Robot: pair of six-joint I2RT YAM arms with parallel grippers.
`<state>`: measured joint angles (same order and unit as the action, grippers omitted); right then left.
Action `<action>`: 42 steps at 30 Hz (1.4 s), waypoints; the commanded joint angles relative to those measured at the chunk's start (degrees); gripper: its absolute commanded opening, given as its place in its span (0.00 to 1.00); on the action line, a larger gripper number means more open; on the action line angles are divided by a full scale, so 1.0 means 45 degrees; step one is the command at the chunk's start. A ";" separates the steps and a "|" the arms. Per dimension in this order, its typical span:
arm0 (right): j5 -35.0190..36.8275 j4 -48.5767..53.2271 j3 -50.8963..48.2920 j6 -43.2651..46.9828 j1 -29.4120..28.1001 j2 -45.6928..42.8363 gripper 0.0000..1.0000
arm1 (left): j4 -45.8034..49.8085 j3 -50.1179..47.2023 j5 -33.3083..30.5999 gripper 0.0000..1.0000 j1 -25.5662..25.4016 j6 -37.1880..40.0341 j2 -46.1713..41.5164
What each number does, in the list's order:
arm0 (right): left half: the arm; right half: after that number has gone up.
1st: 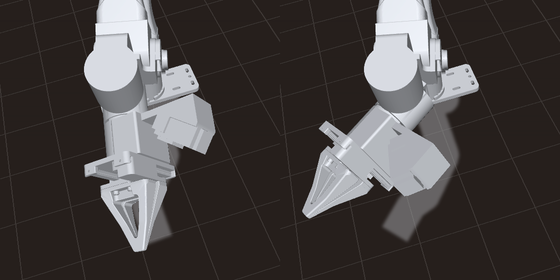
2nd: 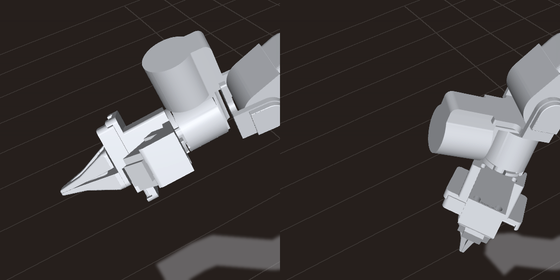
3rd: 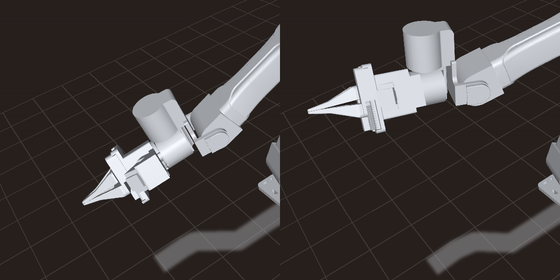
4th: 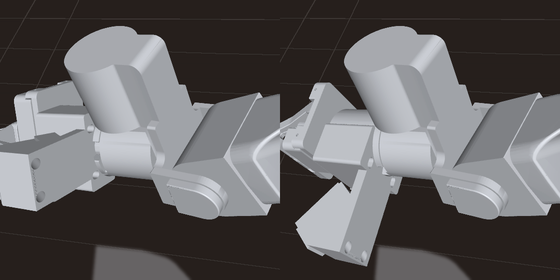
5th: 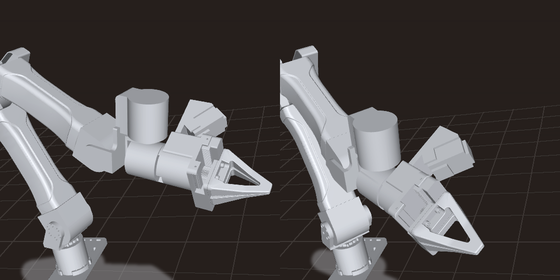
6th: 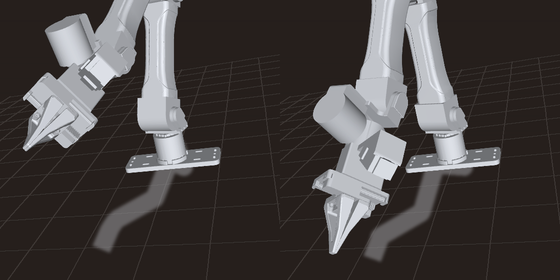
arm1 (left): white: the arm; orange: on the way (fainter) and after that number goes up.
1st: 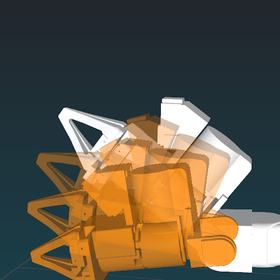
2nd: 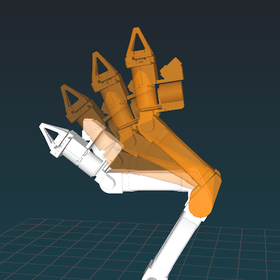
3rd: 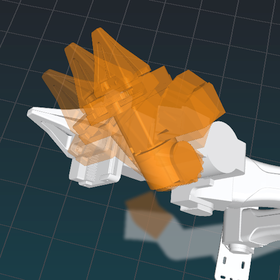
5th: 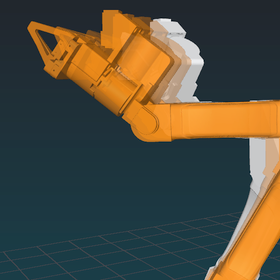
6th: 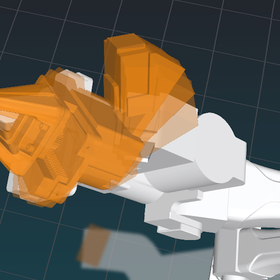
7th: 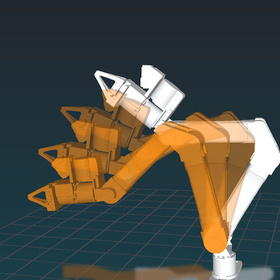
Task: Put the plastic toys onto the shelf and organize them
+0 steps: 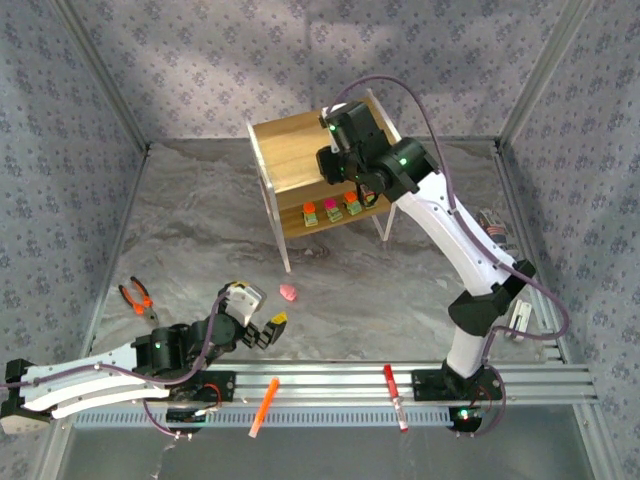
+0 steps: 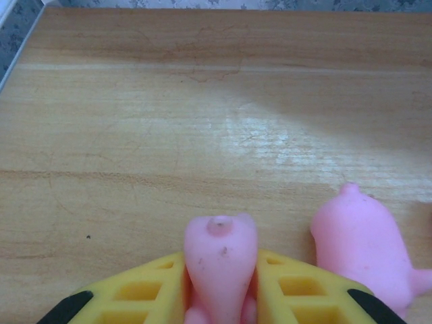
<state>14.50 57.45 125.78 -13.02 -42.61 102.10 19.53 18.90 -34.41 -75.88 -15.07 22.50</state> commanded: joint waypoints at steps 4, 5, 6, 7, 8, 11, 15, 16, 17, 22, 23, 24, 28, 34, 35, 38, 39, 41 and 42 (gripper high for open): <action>-0.0079 0.0435 0.0506 0.0219 0.0173 0.0259 0.30 | 0.0053 0.0039 -0.0306 1.00 -0.0111 -0.0167 -0.0098; -0.0094 0.0459 0.0530 0.0235 0.0178 0.0288 0.30 | 0.0050 0.0039 -0.0302 1.00 -0.0111 -0.0167 -0.0098; -0.0088 0.0492 0.0593 0.0238 0.0181 0.0332 0.31 | 0.0048 0.0049 -0.0284 1.00 -0.0111 -0.0167 -0.0098; -0.0090 0.0516 0.0652 0.0254 0.0172 0.0374 0.32 | 0.0054 0.0039 -0.0282 1.00 -0.0111 -0.0167 -0.0098; -0.0080 0.0566 0.0682 0.0261 0.0184 0.0414 0.32 | 0.0055 0.0044 -0.0282 1.00 -0.0111 -0.0167 -0.0098; -0.0083 0.0578 0.0778 0.0281 0.0196 0.0513 0.33 | 0.0051 0.0039 -0.0282 1.00 -0.0111 -0.0167 -0.0098; -0.0093 0.0569 0.0816 0.0286 0.0224 0.0564 0.33 | 0.0054 0.0039 -0.0282 1.00 -0.0111 -0.0167 -0.0098; -0.0080 0.0542 0.0826 0.0305 0.0241 0.0587 0.34 | 0.0055 0.0041 -0.0297 1.00 -0.0111 -0.0167 -0.0098; -0.0083 0.0565 0.0831 0.0299 0.0237 0.0591 0.34 | 0.0054 0.0035 -0.0289 1.00 -0.0111 -0.0167 -0.0098; -0.0098 0.0547 0.0970 0.0324 0.0261 0.0688 0.36 | 0.0055 0.0039 -0.0265 1.00 -0.0111 -0.0167 -0.0093; -0.0108 0.0586 0.1028 0.0338 0.0264 0.0728 0.36 | 0.0043 0.0042 -0.0263 1.00 -0.0111 -0.0167 -0.0098; -0.0098 0.0607 0.1078 0.0338 0.0254 0.0762 0.36 | 0.0054 0.0039 -0.0267 1.00 -0.0111 -0.0167 -0.0098; -0.0113 0.0682 0.1351 0.0372 0.0251 0.0898 0.36 | 0.0055 0.0041 -0.0263 1.00 -0.0111 -0.0149 -0.0104; -0.0098 0.0788 0.1554 0.0402 0.0253 0.1031 0.39 | 0.0055 0.0039 -0.0263 1.00 -0.0111 -0.0149 -0.0112; -0.0097 0.0806 0.1580 0.0410 0.0250 0.1059 0.39 | 0.0055 0.0039 -0.0263 1.00 -0.0111 -0.0165 -0.0099; -0.0103 0.0882 0.1580 0.0413 0.0259 0.1094 0.39 | 0.0055 0.0044 -0.0264 1.00 -0.0111 -0.0147 -0.0112; -0.0081 0.0878 0.1549 0.0412 0.0255 0.1089 0.40 | 0.0052 0.0039 -0.0246 1.00 -0.0111 -0.0148 -0.0100; -0.0059 0.0896 0.1543 0.0412 0.0268 0.1080 0.40 | 0.0055 0.0049 -0.0246 0.99 -0.0111 -0.0147 -0.0100; -0.0059 0.0886 0.1557 0.0412 0.0260 0.1061 0.40 | 0.0052 0.0039 -0.0251 1.00 -0.0111 -0.0148 -0.0100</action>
<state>14.09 59.00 131.22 -12.34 -41.85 106.30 19.53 18.90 -34.39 -75.88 -15.07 22.50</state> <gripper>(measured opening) 0.397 0.994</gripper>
